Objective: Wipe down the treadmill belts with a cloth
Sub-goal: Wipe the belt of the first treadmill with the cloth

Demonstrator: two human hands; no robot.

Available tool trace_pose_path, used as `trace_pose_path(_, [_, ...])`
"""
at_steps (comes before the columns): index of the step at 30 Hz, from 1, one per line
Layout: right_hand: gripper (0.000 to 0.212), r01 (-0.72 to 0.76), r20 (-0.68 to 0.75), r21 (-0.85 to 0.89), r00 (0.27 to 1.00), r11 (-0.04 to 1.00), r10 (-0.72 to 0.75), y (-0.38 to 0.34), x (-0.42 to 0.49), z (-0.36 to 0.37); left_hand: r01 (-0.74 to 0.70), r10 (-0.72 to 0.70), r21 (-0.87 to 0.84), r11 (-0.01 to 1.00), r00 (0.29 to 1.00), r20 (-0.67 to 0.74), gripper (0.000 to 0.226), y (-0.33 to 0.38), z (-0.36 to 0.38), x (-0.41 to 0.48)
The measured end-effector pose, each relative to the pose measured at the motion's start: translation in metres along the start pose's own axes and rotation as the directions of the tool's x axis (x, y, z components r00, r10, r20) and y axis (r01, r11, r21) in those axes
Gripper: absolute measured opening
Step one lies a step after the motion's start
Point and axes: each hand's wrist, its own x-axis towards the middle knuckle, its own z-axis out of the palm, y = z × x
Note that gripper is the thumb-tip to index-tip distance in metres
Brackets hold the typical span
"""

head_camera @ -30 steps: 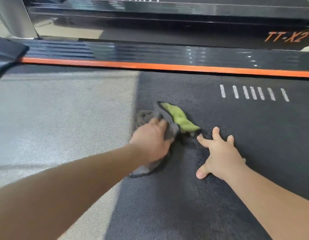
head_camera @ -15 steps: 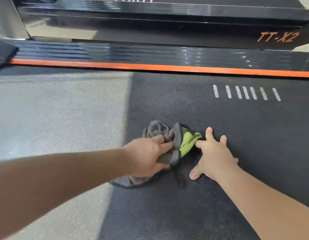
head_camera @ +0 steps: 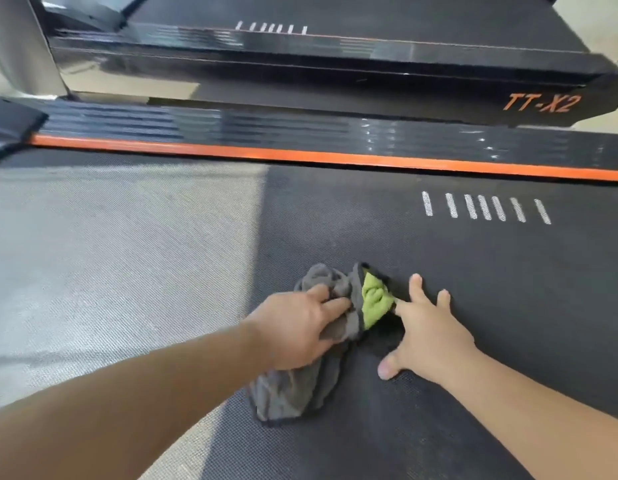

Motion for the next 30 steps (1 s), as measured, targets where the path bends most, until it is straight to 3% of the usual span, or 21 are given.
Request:
trace_pose_path(2, [0.130, 0.031, -0.002, -0.020, 1.000, 0.999, -0.031, 0.005, -0.002, -0.004, 0.214, -0.214, 0.001, 0.977, 0.977, -0.006, 0.060, -0.034, -0.008, 0.005])
trace_pose_path(4, [0.131, 0.054, -0.051, -0.081, 0.997, 0.995, -0.058, 0.003, 0.001, -0.020, 0.462, -0.474, -0.130, 0.877, 0.877, -0.080, 0.054, -0.049, -0.013, 0.011])
trace_pose_path(6, [0.127, 0.110, -0.146, -0.103, 0.981, 0.989, -0.124, -0.008, 0.014, -0.045, 0.544, -0.569, -0.194, 0.816, 0.815, -0.110, 0.047, -0.039, -0.011, 0.017])
trace_pose_path(8, [0.130, 0.165, -0.172, -0.065, 0.970, 0.984, -0.173, -0.023, 0.034, -0.069, 0.469, -0.490, -0.170, 0.867, 0.864, -0.113, 0.048, -0.019, -0.007, 0.015])
trace_pose_path(10, [0.140, 0.137, -0.110, -0.054, 0.984, 0.989, -0.142, -0.035, 0.055, -0.081, 0.333, -0.344, -0.129, 0.934, 0.936, -0.077, 0.058, -0.021, -0.009, 0.006])
trace_pose_path(13, [0.145, 0.072, -0.021, -0.119, 0.997, 0.990, -0.075, -0.047, 0.078, -0.079, 0.266, -0.266, -0.009, 0.964, 0.964, -0.018, 0.066, -0.079, -0.023, 0.004])
trace_pose_path(17, [0.143, 0.070, -0.011, -0.191, 0.997, 0.979, -0.073, -0.051, 0.085, -0.076, 0.360, -0.354, 0.033, 0.932, 0.928, -0.112, 0.056, -0.132, -0.031, 0.027])
trace_pose_path(19, [0.144, 0.074, -0.005, -0.166, 0.997, 0.983, -0.076, -0.047, 0.087, -0.075, 0.406, -0.413, -0.073, 0.911, 0.890, -0.193, 0.041, -0.124, -0.028, 0.047])
trace_pose_path(22, [0.147, 0.069, -0.014, -0.141, 0.997, 0.988, -0.072, -0.046, 0.090, -0.071, 0.546, -0.598, -0.254, 0.798, 0.770, -0.224, 0.030, -0.103, -0.028, 0.065])
trace_pose_path(24, [0.148, 0.060, -0.031, -0.109, 0.998, 0.992, -0.064, -0.045, 0.092, -0.068, 0.568, -0.625, -0.280, 0.773, 0.758, -0.188, 0.041, -0.084, -0.028, 0.067])
trace_pose_path(27, [0.147, 0.064, -0.048, -0.087, 0.997, 0.994, -0.068, -0.043, 0.094, -0.065, 0.473, -0.500, -0.183, 0.862, 0.853, -0.147, 0.072, -0.050, -0.031, 0.058])
trace_pose_path(30, [0.145, 0.063, -0.045, -0.044, 0.997, 0.997, -0.064, -0.042, 0.093, -0.066, 0.462, -0.471, -0.097, 0.881, 0.877, -0.095, 0.097, -0.039, -0.034, 0.064])
